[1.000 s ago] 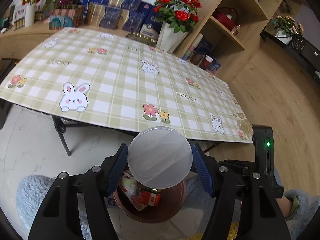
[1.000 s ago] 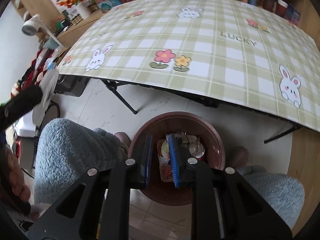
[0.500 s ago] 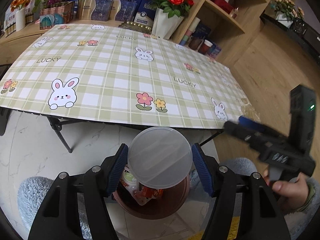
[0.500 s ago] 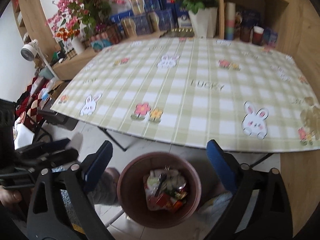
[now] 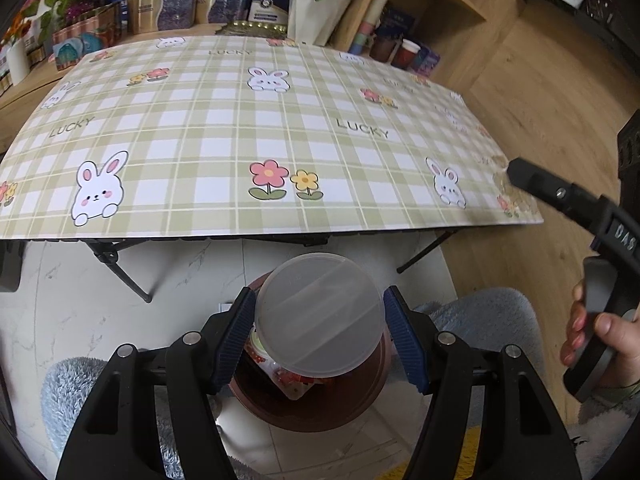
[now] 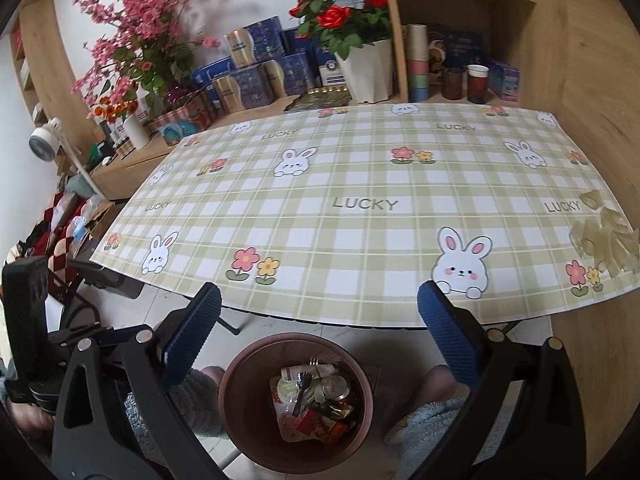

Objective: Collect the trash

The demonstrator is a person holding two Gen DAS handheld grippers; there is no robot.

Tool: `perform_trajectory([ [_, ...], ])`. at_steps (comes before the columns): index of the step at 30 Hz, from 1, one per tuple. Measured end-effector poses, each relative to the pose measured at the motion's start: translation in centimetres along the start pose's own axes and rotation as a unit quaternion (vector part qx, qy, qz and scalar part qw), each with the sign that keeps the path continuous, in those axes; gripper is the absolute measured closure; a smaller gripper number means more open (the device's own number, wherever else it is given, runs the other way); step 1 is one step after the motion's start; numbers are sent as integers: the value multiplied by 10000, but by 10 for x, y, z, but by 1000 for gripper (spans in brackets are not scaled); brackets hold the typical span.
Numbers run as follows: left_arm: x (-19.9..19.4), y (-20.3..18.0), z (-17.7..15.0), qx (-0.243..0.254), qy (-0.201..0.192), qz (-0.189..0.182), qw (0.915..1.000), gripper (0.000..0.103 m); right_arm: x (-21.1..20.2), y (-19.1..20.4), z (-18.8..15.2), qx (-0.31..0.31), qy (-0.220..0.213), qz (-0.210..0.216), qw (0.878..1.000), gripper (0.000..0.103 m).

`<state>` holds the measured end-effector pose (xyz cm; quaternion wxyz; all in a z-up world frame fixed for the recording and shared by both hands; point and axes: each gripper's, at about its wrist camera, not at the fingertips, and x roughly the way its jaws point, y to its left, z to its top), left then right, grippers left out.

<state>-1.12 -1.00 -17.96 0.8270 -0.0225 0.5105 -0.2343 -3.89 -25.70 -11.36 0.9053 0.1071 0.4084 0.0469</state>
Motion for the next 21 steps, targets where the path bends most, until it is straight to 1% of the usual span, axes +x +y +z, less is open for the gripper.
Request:
perform_trajectory([
  [10, 34, -9, -4, 316, 350, 262, 9985, 39, -6, -17, -6, 188, -28, -101, 9998, 6],
  [11, 37, -10, -4, 339, 393, 280, 9983, 37, -6, -18, -6, 193, -32, -104, 9998, 6],
  [14, 46, -11, -7, 419, 510, 355, 9972, 25, -8, -18, -6, 208, -49, -116, 9997, 6],
  [16, 44, -12, -6, 432, 459, 388, 9973, 19, -9, -18, -5, 209, -61, -122, 9997, 6],
  [18, 36, -12, -2, 421, 290, 420, 9978, 13, -11, -18, -5, 200, -74, -127, 9997, 6],
  [21, 21, -12, 7, 408, -14, 503, 9979, 11, -12, -18, -3, 181, -80, -129, 9997, 6],
])
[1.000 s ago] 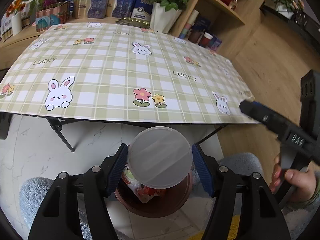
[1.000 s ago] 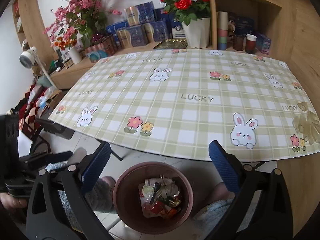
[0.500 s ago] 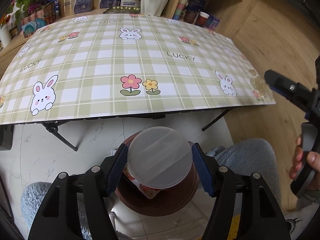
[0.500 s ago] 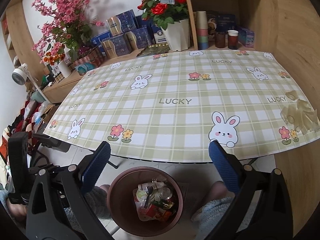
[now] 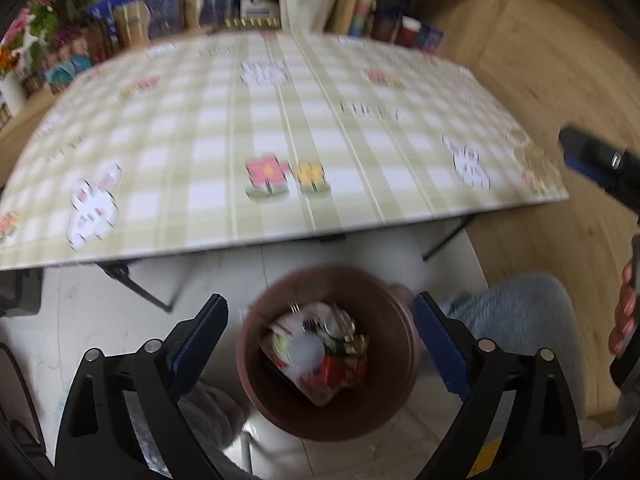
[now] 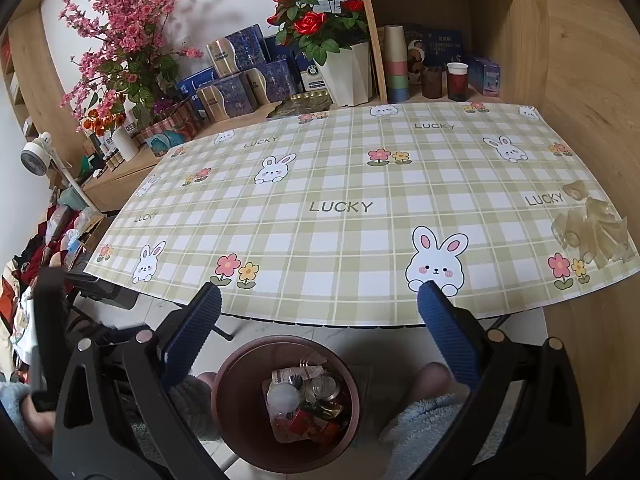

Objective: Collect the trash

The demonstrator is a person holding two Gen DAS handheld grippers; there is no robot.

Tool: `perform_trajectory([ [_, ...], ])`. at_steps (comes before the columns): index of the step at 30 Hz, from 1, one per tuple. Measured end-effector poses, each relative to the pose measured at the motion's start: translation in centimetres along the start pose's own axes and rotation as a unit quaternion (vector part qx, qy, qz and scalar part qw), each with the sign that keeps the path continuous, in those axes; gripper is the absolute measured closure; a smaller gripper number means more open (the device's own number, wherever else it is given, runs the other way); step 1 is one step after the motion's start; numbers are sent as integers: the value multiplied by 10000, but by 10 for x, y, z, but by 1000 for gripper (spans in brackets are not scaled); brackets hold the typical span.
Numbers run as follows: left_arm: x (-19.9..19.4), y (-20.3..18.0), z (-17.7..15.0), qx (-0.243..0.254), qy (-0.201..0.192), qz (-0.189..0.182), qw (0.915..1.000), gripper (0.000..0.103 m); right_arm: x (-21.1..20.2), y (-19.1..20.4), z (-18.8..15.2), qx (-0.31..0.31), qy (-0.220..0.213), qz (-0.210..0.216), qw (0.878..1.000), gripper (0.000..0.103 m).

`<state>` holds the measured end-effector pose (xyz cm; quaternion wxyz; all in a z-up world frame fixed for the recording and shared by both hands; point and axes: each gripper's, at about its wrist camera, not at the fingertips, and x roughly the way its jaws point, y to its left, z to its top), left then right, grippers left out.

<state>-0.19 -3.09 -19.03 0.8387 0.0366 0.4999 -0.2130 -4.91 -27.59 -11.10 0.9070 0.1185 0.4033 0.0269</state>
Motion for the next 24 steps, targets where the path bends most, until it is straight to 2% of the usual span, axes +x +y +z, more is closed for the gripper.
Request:
perform_trajectory([
  [3, -24, 6, 14, -17, -451, 140, 9989, 9, -1, 0, 5, -44, 2, -2, 10000, 6],
  [6, -54, 11, 30, -6, -1011, 318, 9944, 6, -4, 3, 12, -130, -11, -18, 9999, 6],
  [9, -85, 14, 44, 68, -1586, 500, 9861, 6, -7, 8, 19, -255, -70, -70, 9996, 6],
  [12, -108, 14, 54, 71, -1988, 639, 9779, 6, -8, 14, 26, -388, -126, -111, 9991, 6],
  [20, -155, 15, 69, 151, -2625, 1030, 9593, 6, -3, 26, 40, -533, -111, -110, 9985, 6],
  [24, -160, 23, 70, 35, -2626, 1045, 9592, 6, -6, 32, 43, -639, -178, -131, 9977, 6],
])
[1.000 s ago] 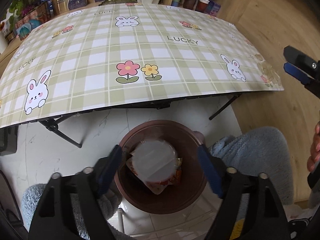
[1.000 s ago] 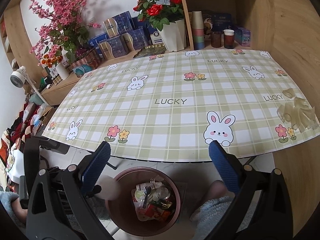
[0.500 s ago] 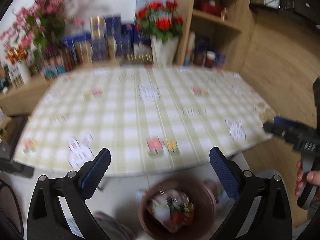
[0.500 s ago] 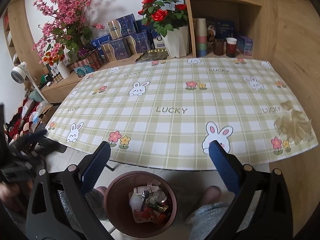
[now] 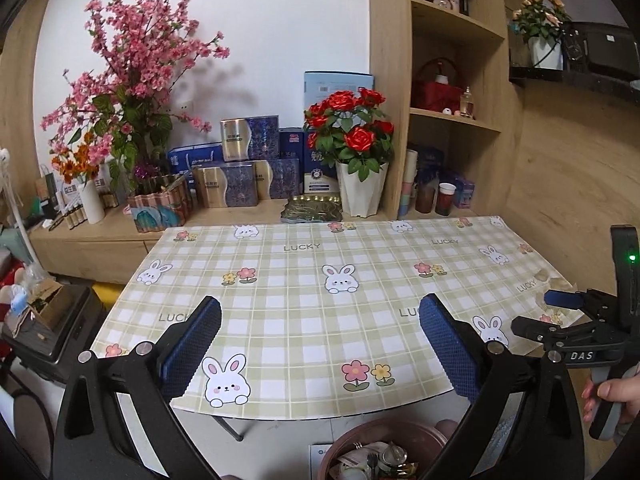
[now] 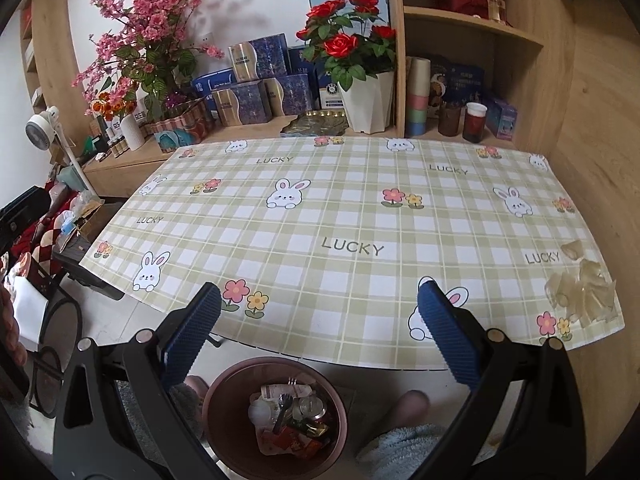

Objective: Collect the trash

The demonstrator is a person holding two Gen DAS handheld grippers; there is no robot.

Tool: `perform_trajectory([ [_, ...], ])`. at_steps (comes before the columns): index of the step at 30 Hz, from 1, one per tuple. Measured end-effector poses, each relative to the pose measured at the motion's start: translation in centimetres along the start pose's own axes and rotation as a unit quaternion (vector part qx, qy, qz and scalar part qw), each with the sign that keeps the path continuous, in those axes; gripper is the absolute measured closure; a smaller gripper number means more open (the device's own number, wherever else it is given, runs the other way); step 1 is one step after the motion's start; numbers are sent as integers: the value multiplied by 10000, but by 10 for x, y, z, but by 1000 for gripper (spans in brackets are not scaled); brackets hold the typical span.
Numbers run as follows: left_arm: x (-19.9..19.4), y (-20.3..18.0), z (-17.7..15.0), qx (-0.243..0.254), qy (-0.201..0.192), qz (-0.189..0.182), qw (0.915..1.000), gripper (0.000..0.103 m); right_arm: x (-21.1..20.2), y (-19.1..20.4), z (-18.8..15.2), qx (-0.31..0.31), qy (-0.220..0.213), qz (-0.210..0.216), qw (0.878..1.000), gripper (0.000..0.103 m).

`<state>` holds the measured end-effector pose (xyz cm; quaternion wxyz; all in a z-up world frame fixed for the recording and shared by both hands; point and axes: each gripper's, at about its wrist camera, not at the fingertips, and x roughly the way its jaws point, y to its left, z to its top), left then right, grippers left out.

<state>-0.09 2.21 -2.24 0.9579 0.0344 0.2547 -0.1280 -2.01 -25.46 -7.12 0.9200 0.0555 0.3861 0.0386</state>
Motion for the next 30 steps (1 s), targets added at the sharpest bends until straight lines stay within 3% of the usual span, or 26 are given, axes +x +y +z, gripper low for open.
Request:
perform_trajectory([
  [13, 0, 3, -3, -107, 122, 127, 9998, 6, -8, -1, 5, -25, -89, -54, 9999, 6],
  [18, -2, -1, -4, -108, 156, -36, 9998, 6, -14, 2, 7, -64, -150, -66, 9998, 6],
  [30, 3, 4, -7, -186, 380, 135, 9990, 6, -14, 8, 12, -186, -178, -54, 9997, 6],
])
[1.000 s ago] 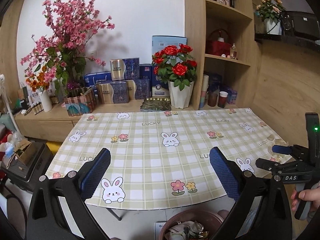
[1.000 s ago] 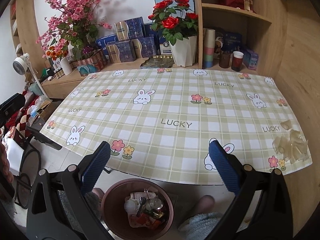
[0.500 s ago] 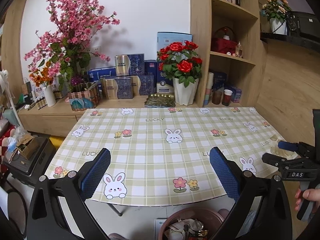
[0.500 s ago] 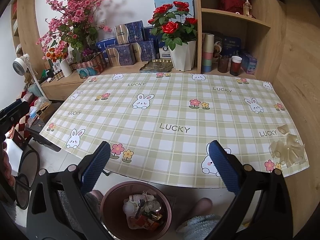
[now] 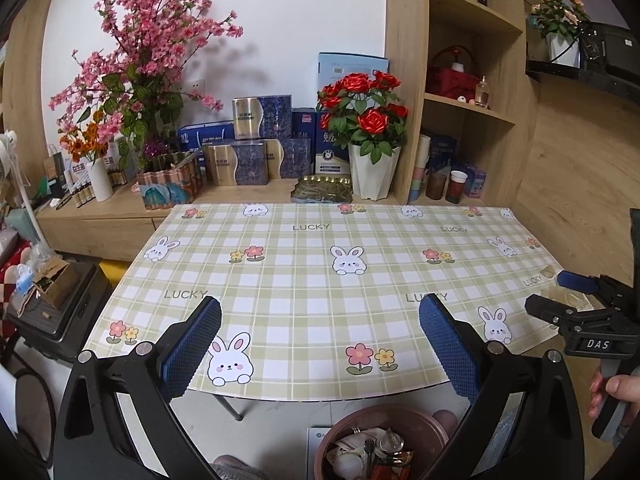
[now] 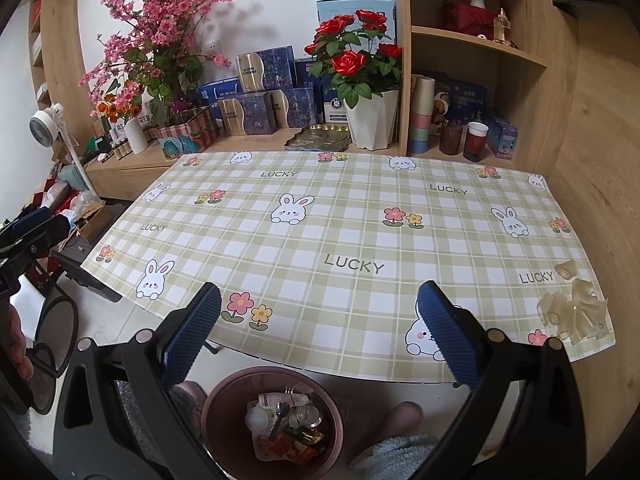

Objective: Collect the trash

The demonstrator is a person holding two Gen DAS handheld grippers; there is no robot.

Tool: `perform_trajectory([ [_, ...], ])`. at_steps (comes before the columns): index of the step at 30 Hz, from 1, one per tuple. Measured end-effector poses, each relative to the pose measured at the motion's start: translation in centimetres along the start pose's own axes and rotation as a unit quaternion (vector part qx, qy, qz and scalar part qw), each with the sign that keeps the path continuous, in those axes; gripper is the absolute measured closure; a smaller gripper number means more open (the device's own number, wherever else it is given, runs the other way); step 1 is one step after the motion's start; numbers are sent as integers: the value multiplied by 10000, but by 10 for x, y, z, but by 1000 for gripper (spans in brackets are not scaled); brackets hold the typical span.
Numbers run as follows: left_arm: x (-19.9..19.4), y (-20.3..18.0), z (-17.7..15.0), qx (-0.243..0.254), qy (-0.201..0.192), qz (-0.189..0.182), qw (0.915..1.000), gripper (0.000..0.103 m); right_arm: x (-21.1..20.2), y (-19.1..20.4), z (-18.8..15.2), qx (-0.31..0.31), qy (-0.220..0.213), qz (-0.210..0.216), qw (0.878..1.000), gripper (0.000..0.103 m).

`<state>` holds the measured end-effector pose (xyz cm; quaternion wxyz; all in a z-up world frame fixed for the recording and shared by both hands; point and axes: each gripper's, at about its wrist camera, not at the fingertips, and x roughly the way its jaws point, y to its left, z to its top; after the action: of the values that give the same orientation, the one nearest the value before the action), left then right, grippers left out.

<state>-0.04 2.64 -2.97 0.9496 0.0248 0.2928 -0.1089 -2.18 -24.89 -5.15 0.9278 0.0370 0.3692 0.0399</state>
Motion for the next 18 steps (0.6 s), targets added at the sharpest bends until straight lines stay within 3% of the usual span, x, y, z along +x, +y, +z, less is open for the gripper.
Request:
perform_trajectory([
  [8, 6, 13, -1, -363, 158, -91, 9992, 6, 0, 2, 4, -24, -35, -23, 10000, 6],
  [18, 12, 18, -4, -469, 307, -14, 9984, 6, 2, 3, 4, -57, -36, -23, 10000, 6],
])
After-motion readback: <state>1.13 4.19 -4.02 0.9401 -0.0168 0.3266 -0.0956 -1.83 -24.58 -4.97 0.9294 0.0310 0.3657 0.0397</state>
